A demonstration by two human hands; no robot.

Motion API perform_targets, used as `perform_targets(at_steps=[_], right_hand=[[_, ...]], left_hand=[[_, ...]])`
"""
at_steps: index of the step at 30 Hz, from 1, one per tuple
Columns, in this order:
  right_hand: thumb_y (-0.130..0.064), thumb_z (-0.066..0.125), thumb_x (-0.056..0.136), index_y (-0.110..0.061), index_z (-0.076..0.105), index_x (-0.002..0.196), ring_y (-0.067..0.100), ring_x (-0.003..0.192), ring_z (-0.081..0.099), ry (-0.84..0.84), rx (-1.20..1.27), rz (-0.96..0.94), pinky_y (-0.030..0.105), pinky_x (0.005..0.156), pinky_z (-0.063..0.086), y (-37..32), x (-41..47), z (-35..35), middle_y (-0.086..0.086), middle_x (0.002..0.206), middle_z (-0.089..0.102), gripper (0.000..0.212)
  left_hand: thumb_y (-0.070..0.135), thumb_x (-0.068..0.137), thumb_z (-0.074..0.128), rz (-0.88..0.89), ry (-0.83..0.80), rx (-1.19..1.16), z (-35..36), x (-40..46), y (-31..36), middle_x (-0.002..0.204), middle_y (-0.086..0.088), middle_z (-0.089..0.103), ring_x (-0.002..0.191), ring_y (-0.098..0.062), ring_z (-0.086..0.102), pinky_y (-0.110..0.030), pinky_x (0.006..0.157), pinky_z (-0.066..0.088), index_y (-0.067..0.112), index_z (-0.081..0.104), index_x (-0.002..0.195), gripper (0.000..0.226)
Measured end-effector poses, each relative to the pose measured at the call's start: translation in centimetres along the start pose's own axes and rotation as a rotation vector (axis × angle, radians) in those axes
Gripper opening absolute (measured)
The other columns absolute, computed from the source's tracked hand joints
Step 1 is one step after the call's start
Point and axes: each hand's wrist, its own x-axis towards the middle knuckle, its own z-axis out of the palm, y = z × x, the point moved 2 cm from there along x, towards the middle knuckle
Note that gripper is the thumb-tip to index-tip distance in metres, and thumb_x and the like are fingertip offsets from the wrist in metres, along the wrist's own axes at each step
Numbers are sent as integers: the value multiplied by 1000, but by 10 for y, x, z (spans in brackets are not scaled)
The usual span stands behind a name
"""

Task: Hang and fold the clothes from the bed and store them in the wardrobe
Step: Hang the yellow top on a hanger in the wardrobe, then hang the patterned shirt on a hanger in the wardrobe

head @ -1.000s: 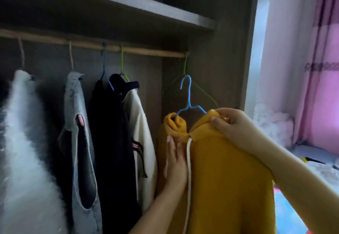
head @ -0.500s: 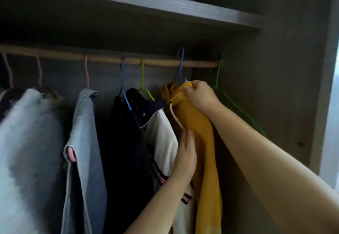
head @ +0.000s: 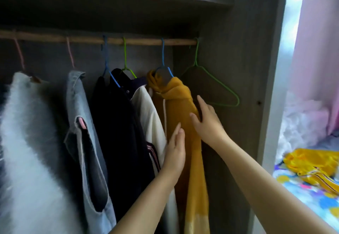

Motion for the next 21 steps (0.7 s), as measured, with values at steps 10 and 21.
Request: perform_targets(at_steps=[10,21], right_hand=[[-15,50,97,-19,48,138,16,113,55,41,-86,254,25,96,41,88,-223,-45,6,129,54,41],[-15,45,99,-15,51,134,17,109,57,-36,-233,800,21,90,40,246,-446,-192,6,132,52,36]], left_hand=[[49,99,26,-22,-107,96,70,-159,-52,154,8,32,138,-6,32,-28,113,29,33,33,146,50],[27,103,41,-281,-652,233,256,-285,-135,125,-2,60,119,-16,53,-33,105,40,21,54,128,28]])
